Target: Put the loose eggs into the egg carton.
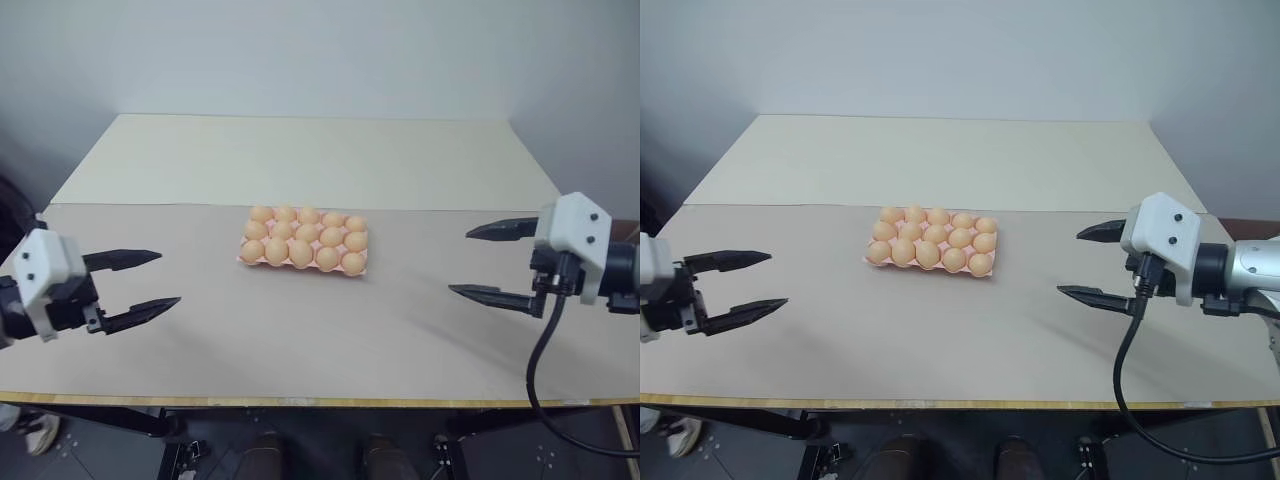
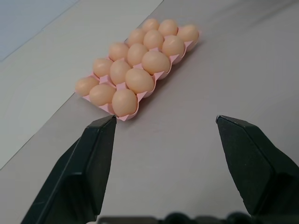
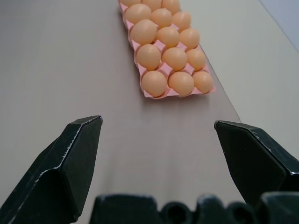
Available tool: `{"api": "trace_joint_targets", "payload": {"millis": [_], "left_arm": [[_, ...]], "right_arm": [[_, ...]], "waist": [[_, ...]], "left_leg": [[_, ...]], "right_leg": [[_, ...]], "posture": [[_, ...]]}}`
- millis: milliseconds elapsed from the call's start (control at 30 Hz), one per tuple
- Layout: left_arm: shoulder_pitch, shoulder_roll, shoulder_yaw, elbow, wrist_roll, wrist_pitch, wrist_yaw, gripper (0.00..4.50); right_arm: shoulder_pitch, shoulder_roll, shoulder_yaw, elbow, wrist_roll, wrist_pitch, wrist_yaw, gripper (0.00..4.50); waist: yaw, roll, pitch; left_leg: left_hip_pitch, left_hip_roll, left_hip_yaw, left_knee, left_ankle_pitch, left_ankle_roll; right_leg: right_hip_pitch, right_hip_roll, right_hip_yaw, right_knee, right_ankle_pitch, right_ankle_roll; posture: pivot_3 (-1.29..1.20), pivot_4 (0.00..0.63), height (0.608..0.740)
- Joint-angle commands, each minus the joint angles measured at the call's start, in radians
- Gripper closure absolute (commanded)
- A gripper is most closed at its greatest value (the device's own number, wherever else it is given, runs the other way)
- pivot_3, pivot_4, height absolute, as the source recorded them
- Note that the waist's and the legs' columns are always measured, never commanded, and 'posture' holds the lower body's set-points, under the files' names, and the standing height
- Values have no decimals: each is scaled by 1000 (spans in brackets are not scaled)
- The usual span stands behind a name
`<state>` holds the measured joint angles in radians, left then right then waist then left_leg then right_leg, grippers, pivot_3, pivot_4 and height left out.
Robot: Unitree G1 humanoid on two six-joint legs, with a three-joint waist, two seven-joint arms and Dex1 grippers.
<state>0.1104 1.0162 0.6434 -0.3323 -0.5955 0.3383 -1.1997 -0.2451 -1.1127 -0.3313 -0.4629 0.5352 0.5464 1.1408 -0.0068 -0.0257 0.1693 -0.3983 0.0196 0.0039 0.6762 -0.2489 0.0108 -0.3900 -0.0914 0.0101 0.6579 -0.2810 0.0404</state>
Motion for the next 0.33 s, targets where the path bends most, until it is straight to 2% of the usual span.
{"api": "trace_joint_targets", "payload": {"millis": [33,333], "left_arm": [[-2,18,68,-55,-26,40,27,797],[22,28,124,-110,-74,161,44,797]], "right_arm": [[-2,-12,-31,11,6,-43,22,0],[15,-13,-20,31,-3,-74,52,0]], "waist": [[0,0,0],[-2,0,0]], "left_leg": [[0,0,0,0,0,0],[0,0,0,0,0,0]], "right_leg": [[0,0,0,0,0,0],[0,0,1,0,0,0]], "posture": [[0,150,740],[0,150,740]]}}
